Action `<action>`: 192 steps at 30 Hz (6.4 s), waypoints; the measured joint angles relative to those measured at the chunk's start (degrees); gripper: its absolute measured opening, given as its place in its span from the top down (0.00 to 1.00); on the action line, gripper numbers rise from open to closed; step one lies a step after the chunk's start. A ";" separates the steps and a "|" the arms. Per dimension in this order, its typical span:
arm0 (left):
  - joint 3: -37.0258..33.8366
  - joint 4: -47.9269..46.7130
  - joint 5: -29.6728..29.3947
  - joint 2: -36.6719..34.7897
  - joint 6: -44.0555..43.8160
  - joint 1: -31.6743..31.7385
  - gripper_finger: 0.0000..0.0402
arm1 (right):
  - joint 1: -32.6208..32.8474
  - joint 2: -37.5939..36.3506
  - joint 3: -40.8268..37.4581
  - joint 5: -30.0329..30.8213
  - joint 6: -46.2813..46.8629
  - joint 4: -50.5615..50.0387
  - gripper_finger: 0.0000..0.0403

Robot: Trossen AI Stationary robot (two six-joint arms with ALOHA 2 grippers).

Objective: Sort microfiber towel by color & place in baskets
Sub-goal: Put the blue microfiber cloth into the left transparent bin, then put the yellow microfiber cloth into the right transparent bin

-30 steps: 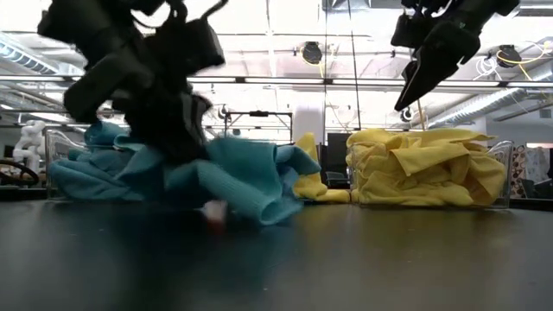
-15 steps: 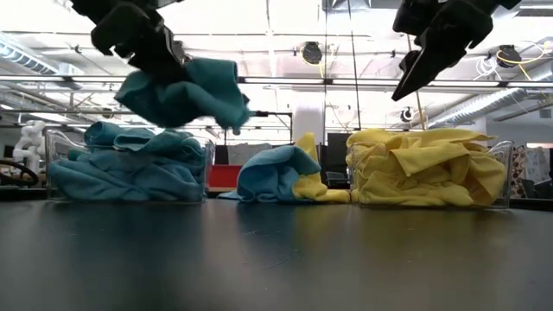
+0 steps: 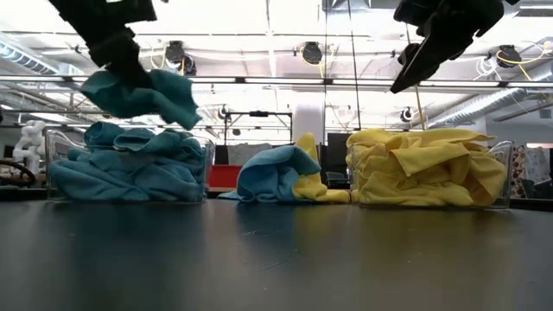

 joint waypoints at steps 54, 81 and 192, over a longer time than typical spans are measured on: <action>-5.70 6.22 34.02 8.83 18.85 37.33 0.94 | 10.26 0.00 0.00 3.21 2.67 3.66 0.29; -3.60 5.88 35.94 20.15 21.28 41.38 0.52 | 10.51 0.02 0.00 4.44 2.99 3.67 0.29; 11.85 34.83 39.95 19.37 24.46 29.59 0.48 | 10.45 0.04 0.00 4.92 1.29 7.50 0.29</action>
